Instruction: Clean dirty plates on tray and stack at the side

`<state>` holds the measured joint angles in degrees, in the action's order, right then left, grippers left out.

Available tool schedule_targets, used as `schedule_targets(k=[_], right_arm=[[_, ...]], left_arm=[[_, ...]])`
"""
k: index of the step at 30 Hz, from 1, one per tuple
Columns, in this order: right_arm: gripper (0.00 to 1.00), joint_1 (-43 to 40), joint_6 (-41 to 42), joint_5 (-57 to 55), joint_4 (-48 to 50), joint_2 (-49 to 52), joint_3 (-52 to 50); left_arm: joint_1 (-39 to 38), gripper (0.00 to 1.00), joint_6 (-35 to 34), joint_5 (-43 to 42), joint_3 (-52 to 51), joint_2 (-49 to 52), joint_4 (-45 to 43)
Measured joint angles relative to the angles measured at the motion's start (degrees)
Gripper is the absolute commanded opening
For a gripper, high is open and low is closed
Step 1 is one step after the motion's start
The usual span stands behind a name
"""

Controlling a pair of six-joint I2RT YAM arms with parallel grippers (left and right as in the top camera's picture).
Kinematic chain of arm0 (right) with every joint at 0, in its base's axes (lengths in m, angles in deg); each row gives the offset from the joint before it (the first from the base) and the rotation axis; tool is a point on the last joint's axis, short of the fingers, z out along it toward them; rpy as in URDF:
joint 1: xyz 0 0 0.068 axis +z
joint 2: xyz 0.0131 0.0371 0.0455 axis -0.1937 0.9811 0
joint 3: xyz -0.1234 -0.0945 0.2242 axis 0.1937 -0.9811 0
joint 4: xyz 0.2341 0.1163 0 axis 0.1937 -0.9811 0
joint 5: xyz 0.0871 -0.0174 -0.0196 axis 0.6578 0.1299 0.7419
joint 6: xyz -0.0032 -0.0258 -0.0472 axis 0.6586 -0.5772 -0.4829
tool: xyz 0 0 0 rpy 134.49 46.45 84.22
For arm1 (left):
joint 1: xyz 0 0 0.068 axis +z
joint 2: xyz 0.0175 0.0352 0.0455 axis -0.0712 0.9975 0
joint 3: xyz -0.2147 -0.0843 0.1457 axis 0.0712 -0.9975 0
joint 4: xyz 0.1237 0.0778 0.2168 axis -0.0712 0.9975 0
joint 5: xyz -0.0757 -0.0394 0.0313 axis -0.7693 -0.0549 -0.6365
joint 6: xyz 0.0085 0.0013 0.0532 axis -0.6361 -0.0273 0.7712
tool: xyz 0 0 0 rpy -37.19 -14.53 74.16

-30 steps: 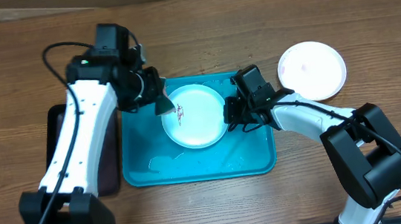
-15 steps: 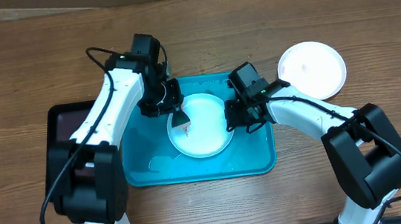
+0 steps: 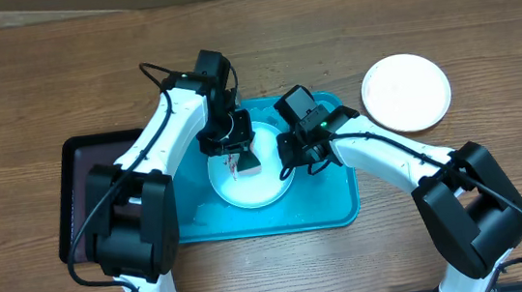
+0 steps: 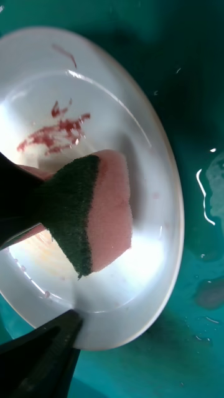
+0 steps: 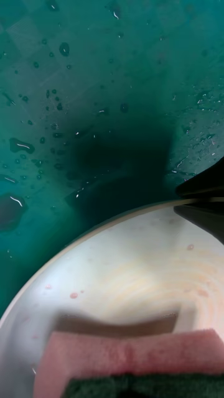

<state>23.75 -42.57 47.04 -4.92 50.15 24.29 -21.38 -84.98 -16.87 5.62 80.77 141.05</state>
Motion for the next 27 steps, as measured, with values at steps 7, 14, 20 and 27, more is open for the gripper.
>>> schedule_targets(k=[7,14,20,27], right_arm=[[0.04,0.0,1.0,-0.5,0.2,0.1,0.0],[0.04,-0.2,1.9,1.2,0.9,2.8,0.5],[0.04,-0.2,2.4,1.6,1.5,3.3,0.9],[0.04,-0.8,2.7,2.5,1.6,3.5,0.9]], left_arm=[[-0.6,0.04,-1.5,0.0,0.0,0.7,-1.4],[-0.6,0.04,-1.6,0.0,0.0,1.8,-2.3],[-0.6,0.04,-1.6,0.5,-1.2,1.8,-3.3],[-0.6,0.04,-1.6,1.5,-4.5,1.8,-5.7]])
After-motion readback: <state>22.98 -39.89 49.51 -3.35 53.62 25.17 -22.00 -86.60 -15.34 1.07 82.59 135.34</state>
